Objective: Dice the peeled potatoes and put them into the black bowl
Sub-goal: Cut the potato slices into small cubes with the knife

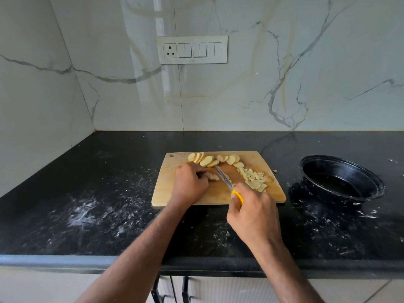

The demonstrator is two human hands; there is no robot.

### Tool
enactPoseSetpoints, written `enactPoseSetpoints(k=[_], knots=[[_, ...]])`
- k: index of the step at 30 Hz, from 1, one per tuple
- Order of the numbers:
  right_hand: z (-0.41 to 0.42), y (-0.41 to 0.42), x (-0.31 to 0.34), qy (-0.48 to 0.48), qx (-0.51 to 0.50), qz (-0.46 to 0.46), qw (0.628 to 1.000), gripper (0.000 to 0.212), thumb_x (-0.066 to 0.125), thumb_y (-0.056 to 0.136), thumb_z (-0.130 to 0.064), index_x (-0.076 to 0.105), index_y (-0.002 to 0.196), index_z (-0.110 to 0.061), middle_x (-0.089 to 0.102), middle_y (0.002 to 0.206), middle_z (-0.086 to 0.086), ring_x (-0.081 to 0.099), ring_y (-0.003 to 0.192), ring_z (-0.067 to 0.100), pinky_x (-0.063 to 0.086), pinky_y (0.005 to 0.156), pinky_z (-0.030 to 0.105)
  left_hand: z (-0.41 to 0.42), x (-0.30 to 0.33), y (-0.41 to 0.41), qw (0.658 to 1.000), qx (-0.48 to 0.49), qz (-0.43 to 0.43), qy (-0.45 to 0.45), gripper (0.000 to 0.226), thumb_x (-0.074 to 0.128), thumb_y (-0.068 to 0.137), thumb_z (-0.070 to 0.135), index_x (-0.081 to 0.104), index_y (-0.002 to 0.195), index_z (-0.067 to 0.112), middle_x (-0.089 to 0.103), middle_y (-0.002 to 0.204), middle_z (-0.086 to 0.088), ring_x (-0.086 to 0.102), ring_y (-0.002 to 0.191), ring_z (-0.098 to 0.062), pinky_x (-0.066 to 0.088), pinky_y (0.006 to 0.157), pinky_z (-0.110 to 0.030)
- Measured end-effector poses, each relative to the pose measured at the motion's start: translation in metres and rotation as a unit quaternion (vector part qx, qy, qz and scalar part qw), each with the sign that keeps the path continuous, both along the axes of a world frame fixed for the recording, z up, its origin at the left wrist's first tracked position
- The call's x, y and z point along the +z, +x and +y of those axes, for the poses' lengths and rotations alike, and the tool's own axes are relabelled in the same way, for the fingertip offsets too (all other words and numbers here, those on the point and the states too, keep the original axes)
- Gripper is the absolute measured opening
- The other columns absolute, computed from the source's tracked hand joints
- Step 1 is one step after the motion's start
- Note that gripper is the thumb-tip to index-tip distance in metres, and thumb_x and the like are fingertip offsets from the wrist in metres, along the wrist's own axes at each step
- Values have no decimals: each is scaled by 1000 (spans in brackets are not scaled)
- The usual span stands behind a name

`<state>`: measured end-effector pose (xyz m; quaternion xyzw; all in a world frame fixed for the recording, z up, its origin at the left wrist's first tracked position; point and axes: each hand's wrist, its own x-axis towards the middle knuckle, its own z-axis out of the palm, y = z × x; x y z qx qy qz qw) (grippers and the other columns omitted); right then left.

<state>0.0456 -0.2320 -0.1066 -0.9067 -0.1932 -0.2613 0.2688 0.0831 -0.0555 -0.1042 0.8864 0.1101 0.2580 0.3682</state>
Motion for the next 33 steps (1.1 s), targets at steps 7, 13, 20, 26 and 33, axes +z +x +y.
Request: enactPoseSetpoints(k=[7, 13, 20, 26, 33], knots=[[9, -2, -1, -97, 45, -30, 994, 11, 71, 84, -24, 67, 94, -23, 63, 59, -8, 56, 44, 10, 30, 44, 18, 11, 1, -3, 982, 25, -46, -182, 19, 59, 93, 9, 73, 84, 18, 74, 82, 1, 70, 83, -18, 59, 77, -38], [11, 0, -1, -101, 1, -6, 995, 19, 71, 83, -18, 69, 103, -18, 68, 65, -4, 63, 51, 12, 39, 45, 18, 8, 2, -2, 985, 12, -36, -167, 17, 59, 96, 12, 73, 88, 17, 72, 85, 2, 66, 84, -16, 52, 69, -25], [6, -3, -2, -59, 17, -13, 998, 15, 69, 85, -20, 69, 100, -19, 66, 64, -5, 54, 48, 10, 34, 49, 16, 14, 0, -2, 980, 5, -39, -197, 18, 59, 96, 13, 75, 90, 18, 73, 88, 3, 67, 88, -15, 55, 76, -29], [6, -4, -4, -93, 110, -22, 989, 9, 65, 87, -26, 66, 96, -24, 67, 69, -10, 59, 52, 8, 48, 48, 20, 14, 4, -5, 970, 9, -61, -234, 19, 56, 99, 9, 74, 96, 14, 72, 94, 4, 65, 93, -9, 47, 73, -17], [2, 0, -6, -36, 126, -20, 991, 14, 65, 87, -26, 69, 100, -23, 71, 74, -8, 63, 57, 8, 53, 52, 21, 20, 1, -4, 960, 8, -69, -273, 23, 53, 98, 6, 74, 92, 15, 72, 94, 4, 64, 92, -8, 47, 75, -19]])
